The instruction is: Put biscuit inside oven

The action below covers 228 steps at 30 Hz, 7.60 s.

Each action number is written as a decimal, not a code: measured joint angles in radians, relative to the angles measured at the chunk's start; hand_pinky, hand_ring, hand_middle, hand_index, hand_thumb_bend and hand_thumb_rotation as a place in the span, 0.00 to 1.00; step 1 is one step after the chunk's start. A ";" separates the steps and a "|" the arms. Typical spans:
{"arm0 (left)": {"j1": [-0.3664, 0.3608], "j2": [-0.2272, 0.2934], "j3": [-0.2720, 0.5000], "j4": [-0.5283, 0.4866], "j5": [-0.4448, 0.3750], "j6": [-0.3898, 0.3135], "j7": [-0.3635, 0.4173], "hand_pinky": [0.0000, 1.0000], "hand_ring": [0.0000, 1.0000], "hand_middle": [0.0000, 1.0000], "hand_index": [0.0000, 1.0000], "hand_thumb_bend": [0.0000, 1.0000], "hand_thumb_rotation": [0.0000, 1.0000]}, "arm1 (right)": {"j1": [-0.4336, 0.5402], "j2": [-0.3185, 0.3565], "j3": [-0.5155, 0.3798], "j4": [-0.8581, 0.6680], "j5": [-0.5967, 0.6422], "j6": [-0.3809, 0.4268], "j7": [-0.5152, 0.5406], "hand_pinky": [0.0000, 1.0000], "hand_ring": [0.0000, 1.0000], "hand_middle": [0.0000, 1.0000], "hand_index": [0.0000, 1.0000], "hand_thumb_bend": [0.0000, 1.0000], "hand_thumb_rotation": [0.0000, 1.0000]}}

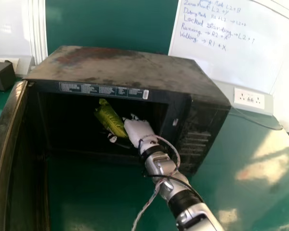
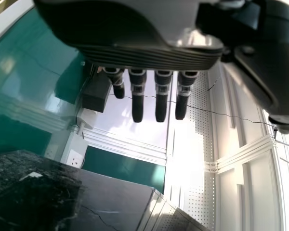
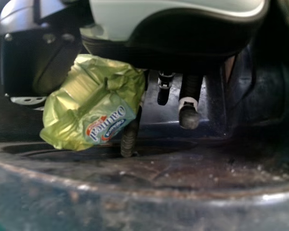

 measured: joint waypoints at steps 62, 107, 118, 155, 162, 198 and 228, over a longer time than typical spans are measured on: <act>0.018 0.016 0.051 0.165 0.260 -0.231 -0.106 0.99 0.90 0.93 0.91 0.66 1.00 | -0.132 0.053 0.100 0.236 0.075 0.040 -0.002 0.73 0.87 0.86 0.82 0.41 0.16; 0.084 0.082 0.043 0.166 0.326 -0.197 -0.107 1.00 0.88 0.93 0.92 0.70 1.00 | -0.101 0.036 0.102 0.215 0.114 -0.016 -0.051 1.00 1.00 1.00 1.00 0.86 0.98; 0.081 0.086 0.037 0.173 0.317 -0.198 -0.109 1.00 0.87 0.94 0.93 0.68 1.00 | 0.092 -0.077 0.093 -0.004 0.124 -0.227 -0.203 1.00 1.00 1.00 1.00 0.86 0.98; 0.073 0.094 0.038 0.171 0.318 -0.187 -0.107 0.99 0.90 0.94 0.93 0.71 1.00 | 0.849 -0.448 -0.224 -1.051 0.209 -0.377 0.004 1.00 1.00 1.00 1.00 0.84 1.00; 0.067 0.098 0.038 0.171 0.318 -0.188 -0.108 0.99 0.88 0.95 0.94 0.71 1.00 | 0.989 -0.496 -0.335 -1.146 0.316 -0.477 0.049 1.00 1.00 1.00 1.00 0.83 1.00; 0.007 0.133 0.124 0.184 0.376 -0.198 -0.106 0.96 0.92 0.92 0.83 0.86 0.95 | 1.210 -0.294 -0.752 -1.143 1.736 -0.004 0.720 0.92 1.00 1.00 1.00 0.71 1.00; -0.155 0.179 0.283 0.265 0.684 -0.509 -0.073 1.00 0.99 0.96 0.87 0.81 0.88 | 1.071 -0.192 -0.923 -1.084 1.681 0.263 0.529 0.83 1.00 0.98 0.96 0.47 0.94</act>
